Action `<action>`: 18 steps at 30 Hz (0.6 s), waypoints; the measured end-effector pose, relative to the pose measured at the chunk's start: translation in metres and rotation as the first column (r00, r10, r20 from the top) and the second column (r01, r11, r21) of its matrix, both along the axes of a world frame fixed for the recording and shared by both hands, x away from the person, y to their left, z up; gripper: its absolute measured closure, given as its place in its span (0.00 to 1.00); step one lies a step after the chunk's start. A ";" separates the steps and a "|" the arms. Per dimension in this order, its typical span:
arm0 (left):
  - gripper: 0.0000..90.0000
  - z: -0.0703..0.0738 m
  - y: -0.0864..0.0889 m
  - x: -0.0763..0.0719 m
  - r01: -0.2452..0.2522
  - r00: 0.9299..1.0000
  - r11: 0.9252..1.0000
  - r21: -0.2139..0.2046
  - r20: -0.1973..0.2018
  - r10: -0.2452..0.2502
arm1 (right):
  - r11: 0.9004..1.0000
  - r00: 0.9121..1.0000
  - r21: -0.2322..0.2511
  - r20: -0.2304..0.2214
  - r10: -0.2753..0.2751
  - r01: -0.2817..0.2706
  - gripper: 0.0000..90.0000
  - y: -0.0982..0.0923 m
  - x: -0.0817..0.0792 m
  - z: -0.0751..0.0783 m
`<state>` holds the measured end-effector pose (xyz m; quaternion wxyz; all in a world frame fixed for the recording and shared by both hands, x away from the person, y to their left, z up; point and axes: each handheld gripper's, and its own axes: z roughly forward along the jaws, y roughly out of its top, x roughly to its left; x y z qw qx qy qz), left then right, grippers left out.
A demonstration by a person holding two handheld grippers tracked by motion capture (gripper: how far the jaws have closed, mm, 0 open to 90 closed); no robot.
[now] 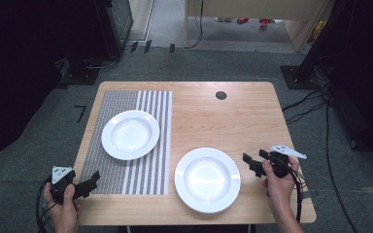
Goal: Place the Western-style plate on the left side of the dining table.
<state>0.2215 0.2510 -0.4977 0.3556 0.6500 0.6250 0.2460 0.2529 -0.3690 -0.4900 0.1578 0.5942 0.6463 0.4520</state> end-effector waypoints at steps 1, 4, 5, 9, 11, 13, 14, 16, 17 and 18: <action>0.11 -0.001 0.001 0.000 -0.001 1.000 1.000 0.000 -0.004 0.001 | 1.000 1.000 0.002 -0.004 -0.005 0.005 0.23 -0.002 -0.001 -0.001; 0.11 -0.002 0.004 -0.002 -0.002 1.000 1.000 0.008 -0.008 0.002 | 1.000 1.000 0.006 -0.009 -0.019 0.019 0.22 -0.011 -0.007 -0.003; 0.11 -0.003 0.006 -0.003 -0.002 1.000 1.000 0.009 -0.009 0.002 | 1.000 1.000 0.006 -0.010 -0.022 0.022 0.22 -0.013 -0.009 -0.003; 0.11 -0.005 0.009 -0.005 -0.004 1.000 1.000 0.015 -0.015 0.004 | 0.999 0.999 -0.002 -0.009 -0.045 0.045 0.22 -0.026 -0.017 -0.007; 0.11 -0.007 0.011 -0.007 -0.001 1.000 1.000 0.021 -0.023 0.001 | 0.998 0.998 -0.020 -0.010 -0.057 0.057 0.22 -0.031 -0.021 -0.008; 0.11 -0.009 0.012 -0.007 0.001 1.000 1.000 0.028 -0.026 0.000 | 0.997 0.997 -0.043 -0.008 -0.071 0.071 0.22 -0.037 -0.025 -0.011; 0.11 -0.009 0.012 -0.007 0.002 1.000 1.000 0.029 -0.027 -0.001 | 0.996 0.997 -0.046 -0.011 -0.080 0.080 0.22 -0.041 -0.027 -0.012; 0.11 -0.009 0.012 -0.007 0.005 1.000 1.000 0.031 -0.028 -0.004 | 0.994 0.995 -0.058 -0.013 -0.096 0.095 0.22 -0.048 -0.031 -0.015; 0.11 -0.010 0.012 -0.006 0.006 1.000 1.000 0.031 -0.029 -0.006 | 0.991 0.994 -0.075 -0.012 -0.108 0.107 0.22 -0.051 -0.034 -0.016; 0.11 -0.011 0.011 -0.006 0.010 0.999 0.999 0.035 -0.034 -0.009 | 0.988 0.993 -0.103 -0.009 -0.117 0.116 0.22 -0.054 -0.036 -0.017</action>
